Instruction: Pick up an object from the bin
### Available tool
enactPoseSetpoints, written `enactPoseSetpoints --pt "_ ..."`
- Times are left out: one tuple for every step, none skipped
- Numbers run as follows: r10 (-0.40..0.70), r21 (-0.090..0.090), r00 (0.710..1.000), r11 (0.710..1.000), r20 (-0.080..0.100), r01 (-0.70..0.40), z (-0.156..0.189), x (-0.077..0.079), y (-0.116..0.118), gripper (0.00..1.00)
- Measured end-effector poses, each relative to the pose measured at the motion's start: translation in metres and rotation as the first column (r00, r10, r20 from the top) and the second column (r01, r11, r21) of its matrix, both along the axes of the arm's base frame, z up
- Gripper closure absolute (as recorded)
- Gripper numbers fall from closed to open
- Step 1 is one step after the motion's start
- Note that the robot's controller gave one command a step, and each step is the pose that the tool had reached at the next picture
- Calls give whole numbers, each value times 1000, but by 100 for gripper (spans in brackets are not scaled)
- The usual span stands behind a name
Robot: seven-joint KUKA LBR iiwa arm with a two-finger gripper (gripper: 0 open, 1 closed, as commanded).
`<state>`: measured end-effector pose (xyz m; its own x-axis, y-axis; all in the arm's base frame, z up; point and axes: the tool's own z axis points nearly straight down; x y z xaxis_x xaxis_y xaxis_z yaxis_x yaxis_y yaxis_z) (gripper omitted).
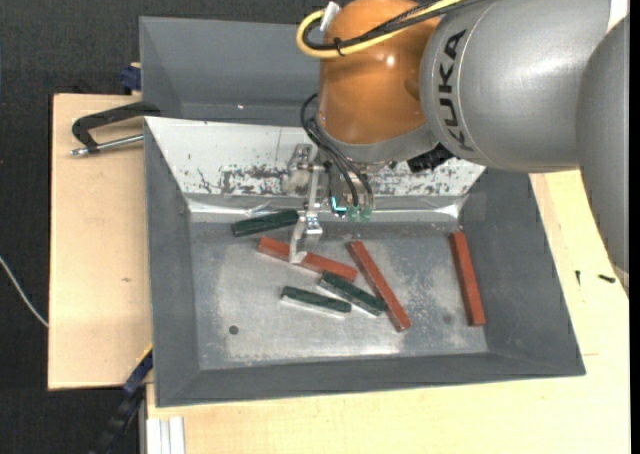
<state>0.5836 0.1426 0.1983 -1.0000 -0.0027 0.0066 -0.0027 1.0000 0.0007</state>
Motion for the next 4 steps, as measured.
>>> enactPoseSetpoints --pt "-2 1 1000 1000 8 2 5 2 -1 0" --pt "22 1 1000 1000 11 -22 -54 -45 -57 0" --pt "-161 -1 987 987 5 161 -71 -61 -78 0" --pt "-39 0 999 999 8 39 -81 -58 -47 0"
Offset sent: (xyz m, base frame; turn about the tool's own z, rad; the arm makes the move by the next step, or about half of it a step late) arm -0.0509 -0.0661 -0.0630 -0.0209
